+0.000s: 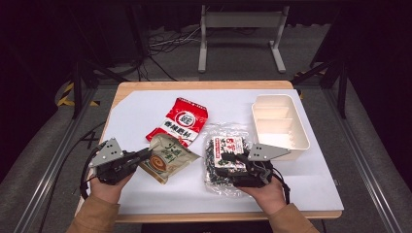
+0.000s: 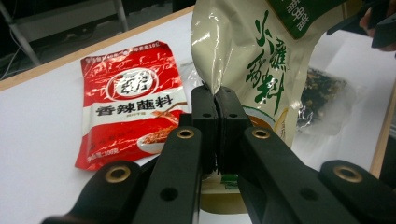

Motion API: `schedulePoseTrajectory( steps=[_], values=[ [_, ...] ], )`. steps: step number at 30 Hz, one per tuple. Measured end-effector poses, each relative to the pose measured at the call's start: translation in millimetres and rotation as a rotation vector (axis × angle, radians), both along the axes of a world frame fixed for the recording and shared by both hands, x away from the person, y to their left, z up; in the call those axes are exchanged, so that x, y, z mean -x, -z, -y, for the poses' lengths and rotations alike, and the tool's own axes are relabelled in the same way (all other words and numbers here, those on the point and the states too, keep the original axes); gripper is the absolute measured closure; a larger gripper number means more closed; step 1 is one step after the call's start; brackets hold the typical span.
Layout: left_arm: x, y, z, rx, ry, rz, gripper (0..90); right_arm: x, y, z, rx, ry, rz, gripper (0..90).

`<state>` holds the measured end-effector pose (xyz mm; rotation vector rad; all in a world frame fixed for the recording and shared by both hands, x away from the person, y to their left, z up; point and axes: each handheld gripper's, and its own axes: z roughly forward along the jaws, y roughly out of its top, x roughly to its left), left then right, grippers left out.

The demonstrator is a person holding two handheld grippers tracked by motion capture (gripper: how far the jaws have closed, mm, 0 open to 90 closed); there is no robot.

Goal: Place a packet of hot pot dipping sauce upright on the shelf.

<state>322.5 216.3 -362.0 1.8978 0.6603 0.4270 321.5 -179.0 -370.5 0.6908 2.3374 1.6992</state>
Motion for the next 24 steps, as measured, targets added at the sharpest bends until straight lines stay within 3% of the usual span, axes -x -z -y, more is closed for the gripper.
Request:
schedulePoseTrajectory(
  steps=[11,18,24],
  values=[
    [1.5,-0.3,13.2,0.007,0.037,0.002,88.3,-6.6,-2.5,-27.6,-0.057,-0.028,-0.019,48.1],
    [3.5,0.2,17.1,0.012,0.056,0.007,88.2,-8.3,-2.1,-31.9,-0.096,-0.001,-0.008,52.3],
    [5.4,-0.6,17.4,0.041,0.067,0.006,88.2,-9.7,0.9,-36.8,-0.104,-0.011,-0.031,58.3]
  ],
)
